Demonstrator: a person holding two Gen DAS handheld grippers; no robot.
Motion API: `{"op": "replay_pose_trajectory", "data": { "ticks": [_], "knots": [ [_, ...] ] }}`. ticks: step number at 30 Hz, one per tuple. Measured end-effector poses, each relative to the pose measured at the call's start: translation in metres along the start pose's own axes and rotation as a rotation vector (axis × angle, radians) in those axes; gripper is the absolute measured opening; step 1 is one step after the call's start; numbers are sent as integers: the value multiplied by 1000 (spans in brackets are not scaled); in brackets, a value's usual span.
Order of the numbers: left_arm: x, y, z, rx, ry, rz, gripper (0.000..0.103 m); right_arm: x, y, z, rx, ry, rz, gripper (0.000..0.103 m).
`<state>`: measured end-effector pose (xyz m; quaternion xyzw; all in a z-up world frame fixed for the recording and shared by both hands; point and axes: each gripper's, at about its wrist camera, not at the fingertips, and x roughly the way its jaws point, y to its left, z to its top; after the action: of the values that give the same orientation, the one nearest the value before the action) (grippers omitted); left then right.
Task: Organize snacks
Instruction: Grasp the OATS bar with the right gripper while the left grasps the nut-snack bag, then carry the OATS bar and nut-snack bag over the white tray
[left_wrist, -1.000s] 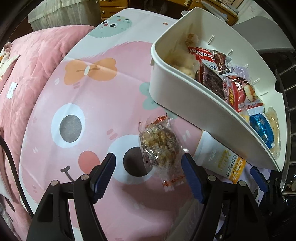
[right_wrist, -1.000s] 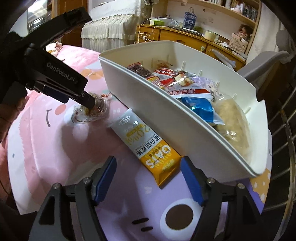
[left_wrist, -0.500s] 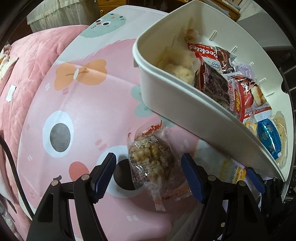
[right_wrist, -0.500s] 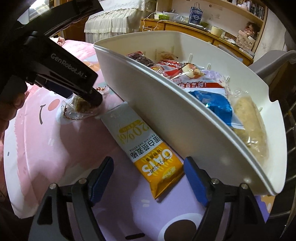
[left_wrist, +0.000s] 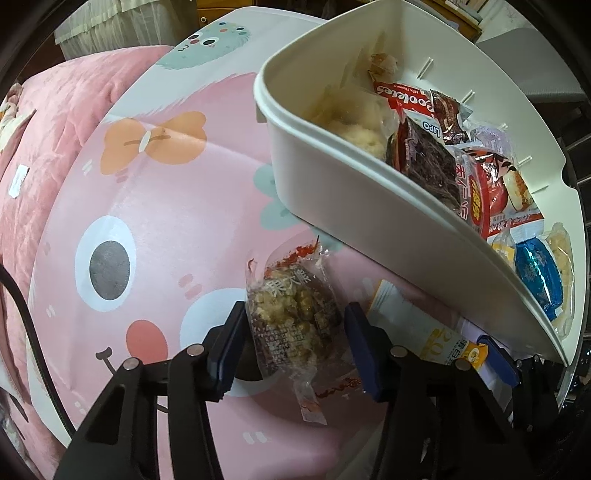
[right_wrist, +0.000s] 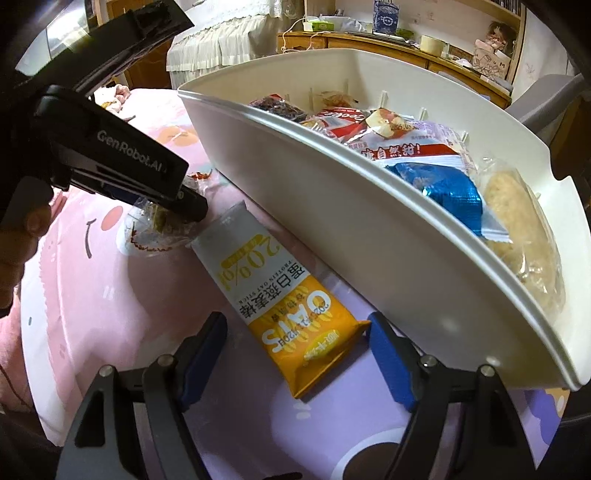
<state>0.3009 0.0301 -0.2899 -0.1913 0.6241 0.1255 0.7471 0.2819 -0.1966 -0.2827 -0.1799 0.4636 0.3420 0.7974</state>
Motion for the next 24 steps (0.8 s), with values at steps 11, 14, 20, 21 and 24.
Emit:
{"op": "replay_pose_trajectory", "data": {
  "ticks": [11, 14, 20, 21, 24],
  "knots": [
    [-6, 6, -7, -18, -15, 3, 48, -6, 6, -7, -46, 11, -8, 52],
    [-10, 11, -11, -21, -17, 9, 47, -9, 12, -11, -63, 15, -7, 45],
    [-20, 16, -16, -22, -28, 3, 42, -24, 23, -15, -84, 13, -14, 43],
    [-23, 16, -17, -21, -32, 2, 42, -28, 24, -15, -82, 9, -17, 43],
    [-33, 16, -21, -12, -44, -1, 42, -38, 27, -16, -76, 2, -22, 43]
  ]
}}
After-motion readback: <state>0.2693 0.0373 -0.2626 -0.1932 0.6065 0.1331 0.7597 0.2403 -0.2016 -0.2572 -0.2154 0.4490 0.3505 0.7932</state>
